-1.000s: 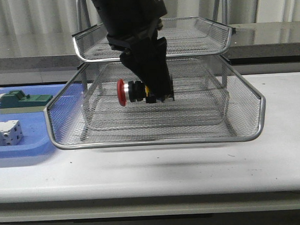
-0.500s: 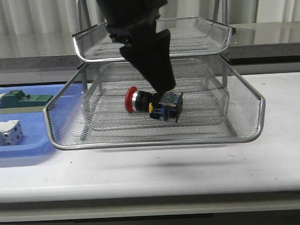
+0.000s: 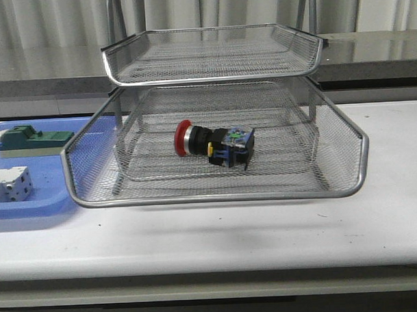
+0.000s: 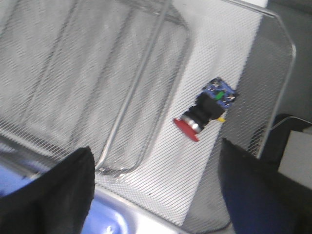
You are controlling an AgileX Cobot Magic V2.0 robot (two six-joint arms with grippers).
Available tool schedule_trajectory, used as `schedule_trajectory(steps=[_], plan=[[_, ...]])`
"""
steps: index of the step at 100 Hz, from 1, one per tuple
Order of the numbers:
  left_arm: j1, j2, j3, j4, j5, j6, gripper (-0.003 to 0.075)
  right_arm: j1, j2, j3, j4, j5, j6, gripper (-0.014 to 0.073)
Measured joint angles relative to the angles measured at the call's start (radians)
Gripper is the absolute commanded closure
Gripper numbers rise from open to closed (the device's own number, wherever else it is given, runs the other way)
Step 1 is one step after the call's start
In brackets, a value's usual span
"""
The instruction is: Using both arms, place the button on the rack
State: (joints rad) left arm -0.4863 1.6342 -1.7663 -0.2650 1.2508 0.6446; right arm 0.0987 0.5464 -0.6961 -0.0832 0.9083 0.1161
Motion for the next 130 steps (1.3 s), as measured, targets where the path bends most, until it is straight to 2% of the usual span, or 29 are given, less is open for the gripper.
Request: schedule_trajectory(steps=[18, 29, 38, 52, 83, 105, 130], plan=[[0.168, -0.122, 0.059, 0.006, 0.002, -0.029, 0.021, 0.0, 0.0, 0.0, 0.0, 0.0, 0.0, 0.0662], [0.264, -0.212, 0.151, 0.008, -0.007, -0.042, 0.021, 0.0, 0.0, 0.0, 0.0, 0.0, 0.0, 0.0662], [0.324, -0.299, 0.255, 0.006, -0.064, -0.044, 0.021, 0.0, 0.0, 0.0, 0.0, 0.0, 0.0, 0.0662], [0.387, -0.458, 0.456, -0.046, -0.234, -0.049, 0.021, 0.0, 0.0, 0.0, 0.0, 0.0, 0.0, 0.0662], [0.403, -0.818, 0.953, -0.16, -0.719, -0.053, 0.021, 0.0, 0.0, 0.0, 0.0, 0.0, 0.0, 0.0662], [0.403, -1.052, 1.264, -0.207, -0.958, -0.053, 0.021, 0.0, 0.0, 0.0, 0.0, 0.0, 0.0, 0.0662], [0.404, -1.268, 1.484, -0.318, -1.17, -0.053, 0.021, 0.0, 0.0, 0.0, 0.0, 0.0, 0.0, 0.0662]])
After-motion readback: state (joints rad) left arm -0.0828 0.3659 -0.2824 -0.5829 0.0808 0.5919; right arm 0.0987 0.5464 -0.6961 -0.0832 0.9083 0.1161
